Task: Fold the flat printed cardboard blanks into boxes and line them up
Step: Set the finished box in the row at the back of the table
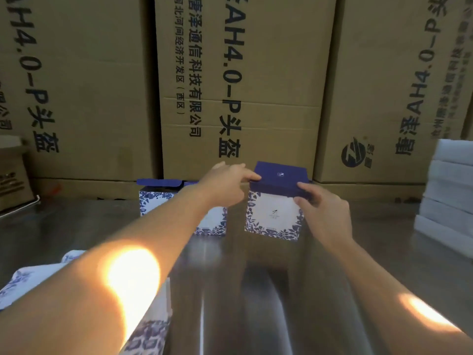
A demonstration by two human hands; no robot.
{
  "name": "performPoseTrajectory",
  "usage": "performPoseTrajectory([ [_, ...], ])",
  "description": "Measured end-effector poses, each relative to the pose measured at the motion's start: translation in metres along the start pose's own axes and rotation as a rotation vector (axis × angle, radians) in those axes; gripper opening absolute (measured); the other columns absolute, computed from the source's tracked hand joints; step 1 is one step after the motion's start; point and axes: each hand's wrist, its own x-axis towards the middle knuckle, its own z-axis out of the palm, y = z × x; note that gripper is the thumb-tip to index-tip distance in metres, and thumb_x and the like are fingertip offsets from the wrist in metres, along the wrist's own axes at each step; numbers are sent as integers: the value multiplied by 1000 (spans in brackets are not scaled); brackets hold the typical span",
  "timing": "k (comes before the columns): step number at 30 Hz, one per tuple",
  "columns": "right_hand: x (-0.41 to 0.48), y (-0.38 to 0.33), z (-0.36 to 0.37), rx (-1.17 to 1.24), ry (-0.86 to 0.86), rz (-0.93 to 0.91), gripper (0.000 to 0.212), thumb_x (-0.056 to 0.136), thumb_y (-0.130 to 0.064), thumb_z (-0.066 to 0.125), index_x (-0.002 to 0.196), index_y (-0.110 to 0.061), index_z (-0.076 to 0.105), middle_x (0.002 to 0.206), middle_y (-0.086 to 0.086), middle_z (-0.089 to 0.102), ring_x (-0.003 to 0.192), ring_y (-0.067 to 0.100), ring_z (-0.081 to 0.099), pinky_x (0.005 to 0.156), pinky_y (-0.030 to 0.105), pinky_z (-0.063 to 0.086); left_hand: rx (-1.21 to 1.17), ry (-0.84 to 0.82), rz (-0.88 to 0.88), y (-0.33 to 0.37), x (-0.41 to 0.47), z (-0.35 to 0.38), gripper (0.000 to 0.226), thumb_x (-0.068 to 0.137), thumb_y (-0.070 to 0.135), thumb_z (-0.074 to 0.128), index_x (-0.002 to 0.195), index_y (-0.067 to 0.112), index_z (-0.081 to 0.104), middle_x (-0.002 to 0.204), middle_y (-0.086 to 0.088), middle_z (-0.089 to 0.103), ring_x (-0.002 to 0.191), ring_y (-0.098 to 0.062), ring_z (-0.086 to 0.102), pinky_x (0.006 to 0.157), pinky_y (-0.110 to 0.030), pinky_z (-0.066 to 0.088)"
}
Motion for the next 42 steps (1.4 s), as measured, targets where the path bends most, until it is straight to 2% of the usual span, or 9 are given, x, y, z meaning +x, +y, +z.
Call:
performPoseTrajectory([
  [4, 48, 19, 50, 0, 7, -12, 35, 89, -22, 63, 124, -27, 62, 106, 4, 70, 94, 20, 63, 83, 29, 46, 77, -53, -37, -26, 49, 0, 68, 82, -4, 42, 137, 37, 45, 155, 2, 25, 142, -16, 13, 113, -36, 2],
  [9, 83, 38, 107, 32, -56, -45, 34, 90, -23, 62, 123, -30, 61, 111, 2, 68, 99, 19, 63, 83, 26, 45, -39, -60, -97, -79, 84, 16, 64, 82, -9, 37, 128, 30, 56, 137, 4, 51, 123, -12, 43, 99, -28, 32],
  [13, 76, 56, 138, -1, -92, -54, 34, 88, -24, 64, 122, -30, 63, 87, -4, 64, 81, 13, 58, 65, 14, 33, -155, -140, -168, -111, 87, 41, 60, 84, -11, 33, 122, 23, 63, 126, 1, 61, 113, -11, 52, 95, -21, 35],
  [16, 68, 69, 148, 17, -124, -24, 34, 88, -25, 64, 121, -30, 63, 98, -2, 69, 83, 7, 54, 65, 12, 30, -146, -131, -194, -120, 87, 54, 61, 82, -7, 32, 114, 30, 67, 124, 5, 60, 105, -13, 51, 86, -21, 38],
  [26, 71, 70, 149, 13, -160, -19, 33, 89, -25, 61, 122, -31, 62, 109, -4, 69, 86, 6, 55, 70, 16, 33, -116, -134, -160, -124, 83, 57, 59, 84, -9, 34, 124, 25, 62, 144, 4, 45, 132, -15, 39, 100, -20, 32],
  [33, 69, 67, 149, -28, -203, 21, 39, 92, -27, 56, 131, -35, 54, 110, 1, 67, 97, 16, 59, 74, 24, 38, -79, -83, -184, -125, 80, 65, 54, 87, 1, 36, 124, 32, 60, 141, 7, 49, 128, -19, 42, 98, -23, 36],
  [35, 67, 62, 144, -92, -308, 25, 52, 92, -18, 51, 141, -33, 42, 135, 6, 54, 115, 21, 51, 86, 28, 41, -82, -125, -177, -120, 77, 68, 52, 91, 2, 34, 134, 24, 52, 148, 2, 39, 135, -20, 34, 107, -25, 27],
  [38, 59, 44, 126, -314, -460, 35, 82, 87, -8, 50, 151, -34, 6, 160, 2, -6, 145, 28, 8, 110, 42, 25, 110, -254, -191, -105, 64, 69, 58, 96, 11, 33, 151, 20, 13, 159, -2, 3, 146, -22, 4, 116, -37, 3],
  [42, 42, 13, 94, -285, -445, 74, 87, 87, -13, 52, 151, -31, -4, 159, 5, -16, 146, 29, -5, 113, 46, 16, 198, -188, -171, -78, 28, 60, 74, 98, 26, 39, 149, 17, -14, 156, -6, -21, 144, -23, -14, 115, -38, -7],
])
